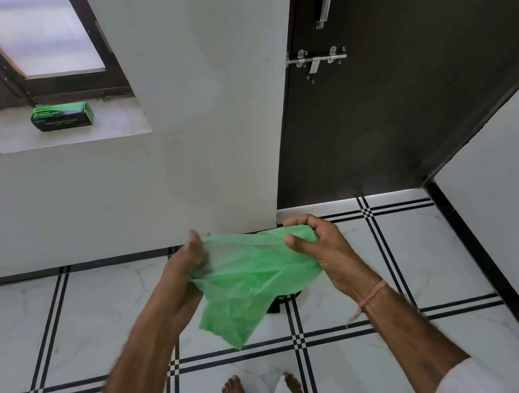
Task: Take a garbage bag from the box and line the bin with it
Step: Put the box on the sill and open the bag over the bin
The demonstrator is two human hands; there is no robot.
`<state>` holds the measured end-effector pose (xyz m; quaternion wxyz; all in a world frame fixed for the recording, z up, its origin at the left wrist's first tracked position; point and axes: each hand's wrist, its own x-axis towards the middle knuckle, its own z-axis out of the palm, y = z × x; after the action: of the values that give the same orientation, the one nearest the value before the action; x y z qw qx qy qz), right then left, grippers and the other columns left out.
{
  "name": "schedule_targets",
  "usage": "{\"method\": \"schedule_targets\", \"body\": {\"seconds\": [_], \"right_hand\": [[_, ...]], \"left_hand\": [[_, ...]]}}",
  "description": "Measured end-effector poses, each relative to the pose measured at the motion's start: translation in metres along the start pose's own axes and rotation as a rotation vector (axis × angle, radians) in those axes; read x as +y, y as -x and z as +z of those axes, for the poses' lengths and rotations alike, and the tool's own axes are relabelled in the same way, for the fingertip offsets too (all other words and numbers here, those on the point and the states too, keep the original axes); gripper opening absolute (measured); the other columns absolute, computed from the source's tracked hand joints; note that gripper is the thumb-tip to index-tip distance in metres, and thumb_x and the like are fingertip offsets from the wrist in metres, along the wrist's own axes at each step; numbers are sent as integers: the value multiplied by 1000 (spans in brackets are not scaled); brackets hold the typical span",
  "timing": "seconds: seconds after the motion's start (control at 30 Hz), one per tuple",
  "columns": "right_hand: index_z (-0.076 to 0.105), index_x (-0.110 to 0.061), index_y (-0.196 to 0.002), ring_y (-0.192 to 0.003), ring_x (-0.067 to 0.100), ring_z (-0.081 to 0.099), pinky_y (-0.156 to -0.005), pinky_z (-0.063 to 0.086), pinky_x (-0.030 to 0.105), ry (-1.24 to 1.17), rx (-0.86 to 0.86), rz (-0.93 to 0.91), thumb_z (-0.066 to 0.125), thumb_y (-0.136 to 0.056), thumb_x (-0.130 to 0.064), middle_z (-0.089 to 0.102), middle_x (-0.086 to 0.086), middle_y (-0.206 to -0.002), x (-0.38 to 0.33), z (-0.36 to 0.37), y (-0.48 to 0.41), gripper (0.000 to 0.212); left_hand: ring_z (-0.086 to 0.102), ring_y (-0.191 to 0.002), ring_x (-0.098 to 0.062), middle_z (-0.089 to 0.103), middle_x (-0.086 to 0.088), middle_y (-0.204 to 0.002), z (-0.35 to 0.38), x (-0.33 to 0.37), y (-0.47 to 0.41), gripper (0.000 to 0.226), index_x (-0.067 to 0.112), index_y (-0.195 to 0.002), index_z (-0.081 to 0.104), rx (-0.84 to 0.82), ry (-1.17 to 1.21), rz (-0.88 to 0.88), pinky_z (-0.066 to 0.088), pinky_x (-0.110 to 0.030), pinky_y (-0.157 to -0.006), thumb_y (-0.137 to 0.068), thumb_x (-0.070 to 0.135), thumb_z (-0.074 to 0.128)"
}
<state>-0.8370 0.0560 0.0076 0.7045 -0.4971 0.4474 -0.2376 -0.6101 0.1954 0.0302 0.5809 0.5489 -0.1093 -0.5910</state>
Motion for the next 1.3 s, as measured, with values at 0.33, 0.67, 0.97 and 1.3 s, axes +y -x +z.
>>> {"method": "schedule_targets", "body": {"seconds": [0.33, 0.67, 0.97, 1.3], "right_hand": [[74, -5, -94, -84, 17, 72, -75, 59, 26, 171, 42, -87, 74, -92, -13, 77, 7, -91, 5, -13, -7, 9], [64, -6, -96, -51, 21, 72, -40, 53, 20, -620, 209, 497, 48, -107, -13, 77, 14, -69, -3, -31, -24, 21], [73, -8, -109, -87, 24, 72, -52, 56, 27, -460, 49, 432, 65, -97, -38, 79, 12, -103, 13, -20, -39, 33], [63, -2, -135, -91, 34, 79, -71, 66, 47, -422, 229, 579, 65, -99, -31, 74, 22, -121, 45, 15, -62, 47]], "left_hand": [[78, -95, -32, 78, -18, -112, -14, 7, -6, 51, 6, -118, 69, 142, 151, -75, 65, -47, -74, -97, 50, 53], [79, -82, -36, 80, -21, -99, -57, -29, -19, 57, 4, -102, 79, 234, 507, -142, 63, -56, -59, -96, 56, 57], [68, -115, -43, 73, -24, -122, -74, -23, -18, 67, 4, -110, 80, 126, 212, -305, 57, -60, -91, -87, 63, 59], [71, -96, -36, 78, -18, -77, -98, -2, -70, 63, 13, -69, 81, 435, 623, -314, 52, -57, -91, -100, 60, 52]]}}
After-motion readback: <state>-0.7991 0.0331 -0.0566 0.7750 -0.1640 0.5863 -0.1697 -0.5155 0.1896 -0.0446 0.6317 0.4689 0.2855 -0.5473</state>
